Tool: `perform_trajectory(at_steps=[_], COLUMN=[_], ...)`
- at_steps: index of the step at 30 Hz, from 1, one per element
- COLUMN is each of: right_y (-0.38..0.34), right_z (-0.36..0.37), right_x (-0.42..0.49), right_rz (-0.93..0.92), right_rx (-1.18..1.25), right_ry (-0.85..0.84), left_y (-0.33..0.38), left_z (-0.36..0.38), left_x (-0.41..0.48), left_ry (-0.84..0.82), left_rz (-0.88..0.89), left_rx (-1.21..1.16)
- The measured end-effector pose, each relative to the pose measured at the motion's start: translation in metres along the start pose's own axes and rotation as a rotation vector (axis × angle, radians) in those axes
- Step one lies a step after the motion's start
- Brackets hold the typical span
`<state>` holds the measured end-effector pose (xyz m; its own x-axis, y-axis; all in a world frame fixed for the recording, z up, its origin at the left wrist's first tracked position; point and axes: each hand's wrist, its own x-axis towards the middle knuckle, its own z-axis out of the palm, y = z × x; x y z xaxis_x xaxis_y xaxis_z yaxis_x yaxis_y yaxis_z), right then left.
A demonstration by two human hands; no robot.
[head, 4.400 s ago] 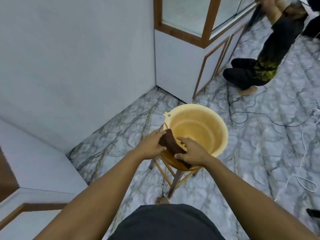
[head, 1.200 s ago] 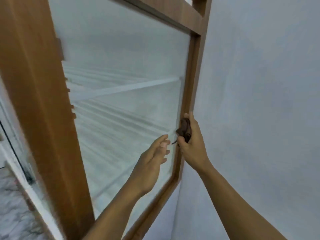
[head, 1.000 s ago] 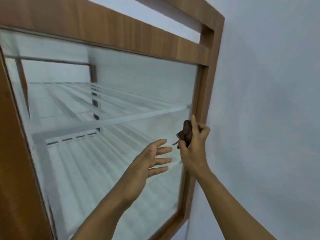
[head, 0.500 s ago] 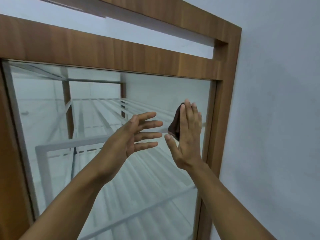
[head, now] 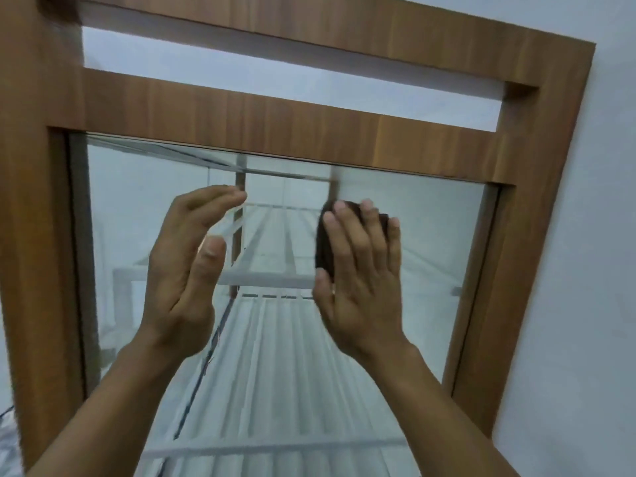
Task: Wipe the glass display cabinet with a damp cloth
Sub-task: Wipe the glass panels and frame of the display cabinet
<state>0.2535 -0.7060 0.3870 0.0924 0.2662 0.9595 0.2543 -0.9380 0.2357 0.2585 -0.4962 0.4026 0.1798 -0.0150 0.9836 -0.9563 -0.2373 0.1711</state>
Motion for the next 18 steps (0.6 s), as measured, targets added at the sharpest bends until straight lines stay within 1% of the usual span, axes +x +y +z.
perform_trajectory(at_steps=[2,3,4,5,6,7,9,10,11,12,15,16,17,18], right_y=[0.025,0.032,0.032,0.026,0.016,0.006,-0.004,-0.003,0.001,0.008,0.022,0.02,0.013,0.001], right_z=[-0.01,-0.013,-0.013,-0.011,-0.009,-0.005,0.0,0.0,-0.001,-0.003,-0.009,-0.008,-0.005,-0.001], right_x=[-0.006,-0.003,0.004,0.011,0.016,0.02,0.016,0.011,0.006,0.0,-0.003,0.002,0.01,0.019], right_rz=[0.212,0.287,0.334,0.339,0.295,0.205,-0.025,-0.095,-0.099,-0.032,0.376,0.468,0.495,0.44], right_rx=[-0.04,-0.043,-0.043,-0.043,-0.04,-0.034,-0.03,-0.033,-0.035,-0.034,-0.018,-0.022,-0.027,-0.026], right_ry=[0.07,0.103,0.124,0.124,0.103,0.065,-0.031,-0.061,-0.06,-0.031,0.155,0.205,0.227,0.215], left_y=[-0.001,-0.001,-0.001,-0.003,-0.005,-0.007,-0.012,-0.014,-0.017,-0.019,-0.025,-0.026,-0.027,-0.028], left_z=[-0.006,-0.007,-0.006,-0.004,-0.002,0.0,0.001,0.0,-0.001,-0.004,-0.012,-0.014,-0.016,-0.016], left_x=[0.001,0.001,0.002,0.001,0.0,-0.001,-0.001,-0.001,-0.001,-0.001,0.0,0.001,0.002,0.004], left_ry=[-0.015,-0.035,-0.059,-0.081,-0.095,-0.105,-0.121,-0.132,-0.146,-0.16,-0.198,-0.207,-0.213,-0.21], left_rz=[0.003,0.006,0.006,0.003,0.001,0.002,0.035,0.066,0.099,0.128,0.208,0.23,0.245,0.251], left_rx=[0.114,0.161,0.196,0.227,0.262,0.306,0.412,0.461,0.502,0.534,0.605,0.628,0.652,0.678])
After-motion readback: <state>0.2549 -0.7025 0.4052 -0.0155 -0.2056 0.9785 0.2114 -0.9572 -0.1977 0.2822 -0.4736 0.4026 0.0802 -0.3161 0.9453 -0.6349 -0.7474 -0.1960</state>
